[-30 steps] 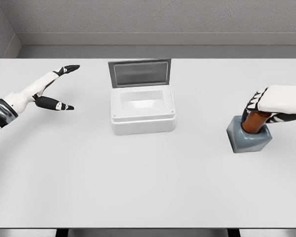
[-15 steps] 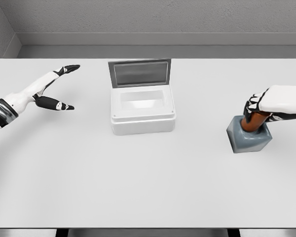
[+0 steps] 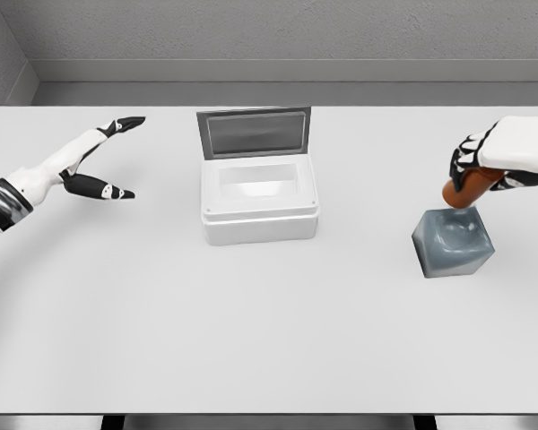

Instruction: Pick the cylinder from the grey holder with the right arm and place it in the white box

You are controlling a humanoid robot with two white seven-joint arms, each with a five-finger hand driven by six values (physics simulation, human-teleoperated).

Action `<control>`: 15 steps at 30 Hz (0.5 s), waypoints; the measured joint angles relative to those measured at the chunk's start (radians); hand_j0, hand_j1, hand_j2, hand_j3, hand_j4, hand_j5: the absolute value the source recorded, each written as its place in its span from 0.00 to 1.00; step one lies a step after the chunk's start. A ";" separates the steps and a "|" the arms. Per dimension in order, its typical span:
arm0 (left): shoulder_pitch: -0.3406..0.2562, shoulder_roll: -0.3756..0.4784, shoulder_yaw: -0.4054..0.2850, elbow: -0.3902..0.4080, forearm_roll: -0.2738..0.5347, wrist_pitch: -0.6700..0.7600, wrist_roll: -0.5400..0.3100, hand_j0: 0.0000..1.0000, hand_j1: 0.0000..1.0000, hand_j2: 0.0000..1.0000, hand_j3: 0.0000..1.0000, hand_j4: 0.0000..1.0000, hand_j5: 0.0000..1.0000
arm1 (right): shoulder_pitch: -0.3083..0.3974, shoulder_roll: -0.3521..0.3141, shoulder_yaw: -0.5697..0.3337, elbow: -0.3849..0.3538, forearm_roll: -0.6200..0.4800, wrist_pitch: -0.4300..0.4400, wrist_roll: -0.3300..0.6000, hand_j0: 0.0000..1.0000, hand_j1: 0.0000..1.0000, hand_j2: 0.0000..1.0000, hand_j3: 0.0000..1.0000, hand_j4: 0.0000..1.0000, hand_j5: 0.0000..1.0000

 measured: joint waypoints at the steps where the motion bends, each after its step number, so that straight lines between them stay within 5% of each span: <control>1: 0.000 0.000 0.000 0.000 0.000 0.000 0.000 1.00 1.00 1.00 1.00 1.00 1.00 | -0.005 0.005 0.001 -0.003 0.000 0.000 0.000 0.44 0.44 0.44 0.44 0.44 0.44; 15: -0.002 -0.002 0.000 0.000 -0.003 0.000 0.000 1.00 1.00 1.00 1.00 1.00 1.00 | -0.037 0.072 0.002 -0.016 -0.001 -0.001 0.001 0.41 0.41 0.41 0.41 0.41 0.41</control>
